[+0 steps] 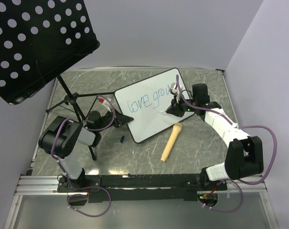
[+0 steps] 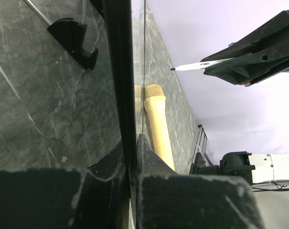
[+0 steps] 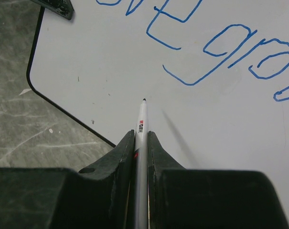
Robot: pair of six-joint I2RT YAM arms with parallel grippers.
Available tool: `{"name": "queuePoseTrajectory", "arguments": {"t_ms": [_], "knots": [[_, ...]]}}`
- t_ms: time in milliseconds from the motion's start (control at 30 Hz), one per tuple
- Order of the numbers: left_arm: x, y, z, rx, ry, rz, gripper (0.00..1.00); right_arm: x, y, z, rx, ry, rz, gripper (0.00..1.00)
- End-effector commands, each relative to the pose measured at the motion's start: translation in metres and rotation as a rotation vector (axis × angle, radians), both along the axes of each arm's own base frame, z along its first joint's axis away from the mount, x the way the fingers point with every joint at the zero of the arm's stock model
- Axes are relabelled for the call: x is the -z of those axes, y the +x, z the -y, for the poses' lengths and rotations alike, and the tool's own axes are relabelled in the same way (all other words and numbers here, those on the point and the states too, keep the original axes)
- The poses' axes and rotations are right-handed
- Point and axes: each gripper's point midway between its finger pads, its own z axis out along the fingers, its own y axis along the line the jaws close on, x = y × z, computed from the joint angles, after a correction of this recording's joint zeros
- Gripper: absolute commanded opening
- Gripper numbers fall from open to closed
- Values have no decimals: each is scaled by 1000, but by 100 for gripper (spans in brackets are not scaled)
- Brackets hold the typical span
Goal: Write a sentence on the whiteboard
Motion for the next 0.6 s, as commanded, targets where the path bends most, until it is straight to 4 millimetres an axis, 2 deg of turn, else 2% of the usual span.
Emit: {"name": "queuePoseTrajectory", "arguments": {"t_ms": [0, 567], "knots": [[-55, -9, 7, 54, -73, 294, 1, -3, 2, -2, -17, -3, 39, 0], [-58, -8, 8, 59, -75, 294, 1, 10, 20, 4, 34, -56, 45, 0]]}}
